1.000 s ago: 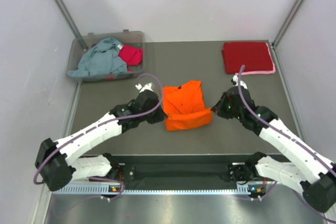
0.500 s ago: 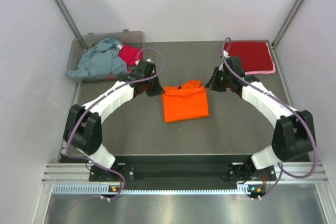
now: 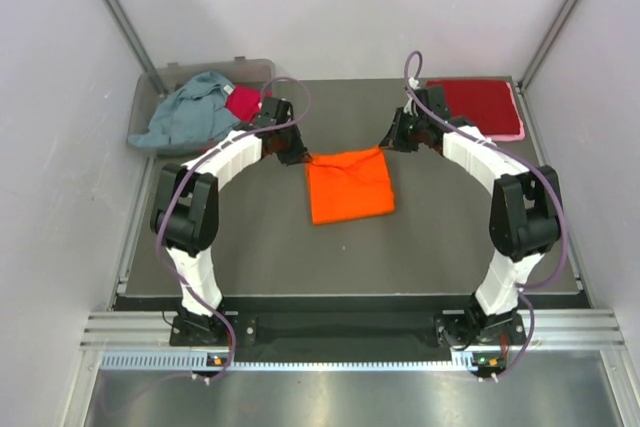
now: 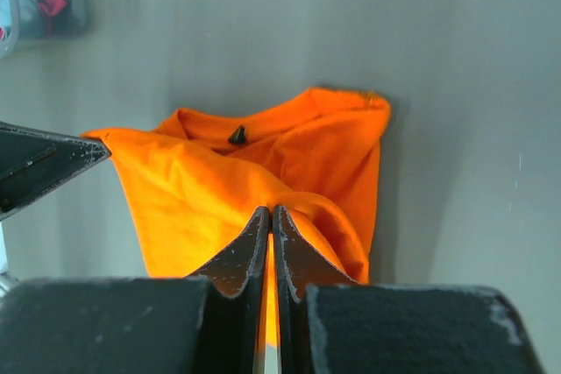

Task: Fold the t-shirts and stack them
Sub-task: Fold the tshirt, then neatly place the folded tshirt to the corner

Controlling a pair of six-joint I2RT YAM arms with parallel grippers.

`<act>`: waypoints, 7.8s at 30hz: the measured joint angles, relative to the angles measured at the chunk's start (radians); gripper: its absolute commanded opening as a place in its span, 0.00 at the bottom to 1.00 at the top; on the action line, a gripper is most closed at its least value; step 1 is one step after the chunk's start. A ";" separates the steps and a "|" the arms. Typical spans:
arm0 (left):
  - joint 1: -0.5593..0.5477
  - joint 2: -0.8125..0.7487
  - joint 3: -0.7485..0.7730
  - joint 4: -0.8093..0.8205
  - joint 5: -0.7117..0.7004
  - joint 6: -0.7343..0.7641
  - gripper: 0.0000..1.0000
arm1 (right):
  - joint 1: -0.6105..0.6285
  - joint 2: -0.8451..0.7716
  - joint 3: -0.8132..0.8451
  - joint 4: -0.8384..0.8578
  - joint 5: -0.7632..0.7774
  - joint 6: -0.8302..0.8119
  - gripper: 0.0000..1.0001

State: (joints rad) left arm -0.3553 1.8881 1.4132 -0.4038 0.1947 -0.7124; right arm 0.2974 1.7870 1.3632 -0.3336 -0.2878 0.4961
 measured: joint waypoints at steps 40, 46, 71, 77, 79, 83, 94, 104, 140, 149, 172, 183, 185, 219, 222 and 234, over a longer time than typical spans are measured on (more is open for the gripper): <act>-0.009 0.069 0.125 -0.090 -0.085 0.139 0.30 | -0.021 0.122 0.128 -0.123 -0.039 -0.169 0.53; -0.100 -0.120 -0.127 -0.058 -0.039 0.136 0.35 | -0.021 -0.024 -0.017 -0.218 -0.090 -0.258 0.63; -0.108 -0.170 -0.403 0.059 -0.015 0.110 0.41 | -0.024 0.042 -0.224 -0.098 -0.250 -0.352 0.44; -0.108 -0.163 -0.403 0.060 -0.010 0.113 0.28 | -0.026 0.042 -0.279 -0.031 -0.276 -0.325 0.40; -0.108 -0.151 -0.402 0.061 -0.004 0.112 0.15 | -0.026 0.042 -0.297 -0.014 -0.282 -0.316 0.32; -0.108 -0.133 -0.394 0.065 0.014 0.112 0.00 | -0.026 0.032 -0.338 0.028 -0.292 -0.290 0.12; -0.108 -0.177 -0.402 -0.003 -0.033 0.116 0.27 | -0.024 -0.067 -0.467 0.104 -0.302 -0.215 0.31; -0.102 -0.159 -0.153 -0.124 -0.104 0.176 0.41 | -0.026 -0.089 -0.326 -0.012 -0.236 -0.239 0.52; -0.065 0.238 0.169 -0.003 -0.077 0.362 0.29 | -0.126 0.319 0.069 0.005 -0.295 -0.316 0.20; -0.043 0.267 0.282 -0.098 -0.078 0.284 0.32 | -0.137 0.314 0.055 0.027 -0.312 -0.272 0.39; -0.034 -0.092 -0.196 0.027 0.306 0.108 0.30 | 0.024 -0.052 -0.173 0.012 -0.392 -0.112 0.00; -0.034 -0.063 -0.285 0.037 0.173 0.082 0.27 | 0.129 0.232 -0.208 0.200 -0.483 -0.033 0.00; -0.034 -0.056 -0.294 0.023 0.138 0.083 0.27 | 0.122 0.253 -0.211 0.220 -0.529 -0.021 0.00; -0.033 0.091 -0.097 0.051 0.200 0.121 0.28 | 0.027 0.102 -0.235 0.076 -0.338 -0.129 0.16; -0.032 0.048 -0.074 -0.009 0.197 0.138 0.29 | 0.027 0.038 -0.210 0.012 -0.259 -0.137 0.33; -0.031 -0.433 -0.197 -0.090 0.208 0.211 0.31 | -0.013 0.044 0.006 -0.104 -0.051 -0.209 0.48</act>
State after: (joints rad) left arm -0.3859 1.4548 1.2163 -0.4942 0.4023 -0.5014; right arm 0.2844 1.8313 1.3689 -0.4377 -0.3393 0.2871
